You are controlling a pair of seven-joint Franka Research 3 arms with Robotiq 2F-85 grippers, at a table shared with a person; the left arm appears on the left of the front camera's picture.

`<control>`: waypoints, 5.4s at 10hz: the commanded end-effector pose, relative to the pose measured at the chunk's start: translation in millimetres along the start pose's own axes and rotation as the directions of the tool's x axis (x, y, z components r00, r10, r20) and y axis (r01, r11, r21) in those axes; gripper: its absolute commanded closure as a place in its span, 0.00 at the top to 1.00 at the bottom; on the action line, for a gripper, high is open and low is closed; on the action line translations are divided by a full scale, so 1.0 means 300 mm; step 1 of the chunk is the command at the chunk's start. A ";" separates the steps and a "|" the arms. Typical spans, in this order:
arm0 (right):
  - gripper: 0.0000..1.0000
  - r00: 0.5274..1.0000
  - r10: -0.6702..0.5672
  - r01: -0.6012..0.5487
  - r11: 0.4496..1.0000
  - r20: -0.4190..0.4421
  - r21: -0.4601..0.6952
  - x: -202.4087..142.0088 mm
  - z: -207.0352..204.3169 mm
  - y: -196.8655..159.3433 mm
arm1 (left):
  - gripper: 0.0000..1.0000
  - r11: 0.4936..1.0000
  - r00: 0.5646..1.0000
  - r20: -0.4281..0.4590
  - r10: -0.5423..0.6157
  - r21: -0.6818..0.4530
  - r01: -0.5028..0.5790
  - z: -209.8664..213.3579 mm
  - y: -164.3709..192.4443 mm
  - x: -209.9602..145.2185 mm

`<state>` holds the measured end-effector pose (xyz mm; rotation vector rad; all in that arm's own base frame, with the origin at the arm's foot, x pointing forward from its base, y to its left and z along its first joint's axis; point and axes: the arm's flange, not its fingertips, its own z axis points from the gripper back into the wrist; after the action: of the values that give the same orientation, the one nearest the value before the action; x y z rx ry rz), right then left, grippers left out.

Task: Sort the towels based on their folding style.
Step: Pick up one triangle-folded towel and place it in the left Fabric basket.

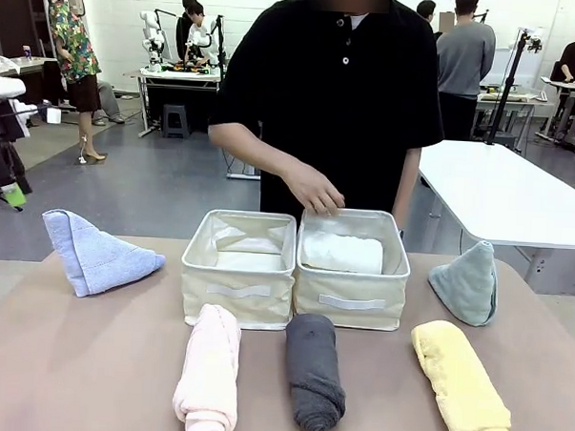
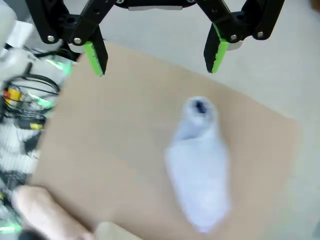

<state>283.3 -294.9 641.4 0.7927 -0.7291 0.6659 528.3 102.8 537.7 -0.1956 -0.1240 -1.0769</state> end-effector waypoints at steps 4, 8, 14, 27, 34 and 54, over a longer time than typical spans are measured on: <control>1.00 1.000 0.016 -0.016 1.000 0.022 0.011 0.008 0.008 -0.002 | 1.00 0.990 0.996 -0.086 0.014 0.140 -0.001 -0.186 0.095 0.084; 1.00 1.000 0.016 -0.016 1.000 0.022 0.011 0.008 0.008 -0.002 | 1.00 0.994 0.995 -0.086 0.042 0.107 -0.032 -0.254 0.183 0.104; 1.00 1.000 0.016 -0.016 1.000 0.022 0.011 0.008 0.008 -0.002 | 1.00 0.999 0.996 -0.080 0.041 -0.031 -0.043 -0.305 0.201 0.120; 1.00 1.000 0.016 -0.016 1.000 0.022 0.011 0.008 0.008 -0.002 | 0.00 0.995 0.997 -0.078 0.027 -0.093 -0.034 -0.272 0.199 0.105; 1.00 1.000 0.016 -0.016 1.000 0.022 0.011 0.008 0.008 -0.002 | 0.00 0.959 0.943 -0.188 -0.273 -0.129 0.252 0.450 -0.249 0.124; 1.00 1.000 0.016 -0.016 1.000 0.022 0.011 0.008 0.008 -0.002 | 0.15 0.987 0.968 -0.201 -0.150 -0.083 0.136 0.583 -0.452 -0.327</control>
<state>283.5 -294.9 641.2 0.7913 -0.7264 0.6660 361.7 163.2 702.1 -0.1368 0.0877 -1.2400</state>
